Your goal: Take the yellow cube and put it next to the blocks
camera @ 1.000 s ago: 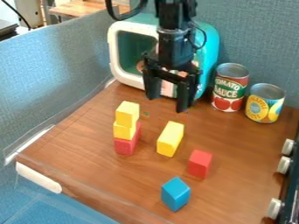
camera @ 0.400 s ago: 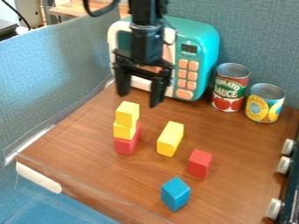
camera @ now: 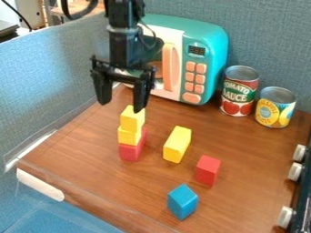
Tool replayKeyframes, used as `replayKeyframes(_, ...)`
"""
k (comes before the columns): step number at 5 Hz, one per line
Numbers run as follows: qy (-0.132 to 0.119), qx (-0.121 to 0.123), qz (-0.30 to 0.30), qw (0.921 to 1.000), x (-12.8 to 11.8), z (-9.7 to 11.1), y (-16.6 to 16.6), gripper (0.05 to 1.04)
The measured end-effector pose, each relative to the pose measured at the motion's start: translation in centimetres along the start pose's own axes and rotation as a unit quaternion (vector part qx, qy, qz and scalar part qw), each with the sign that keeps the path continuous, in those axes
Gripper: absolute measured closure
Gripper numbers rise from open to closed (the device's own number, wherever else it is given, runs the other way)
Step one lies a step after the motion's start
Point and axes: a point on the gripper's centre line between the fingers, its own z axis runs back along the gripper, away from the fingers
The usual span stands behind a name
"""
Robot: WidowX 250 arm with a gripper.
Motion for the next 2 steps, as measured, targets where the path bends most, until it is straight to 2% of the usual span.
replayKeyframes(1, -0.002, -0.029, 0.003, 0.9996, 0.7, -1.7, 0.1, 0.083)
replayKeyframes(2, -0.014, -0.075, -0.007, 0.9971, 1.7, -3.6, -0.8, 0.083)
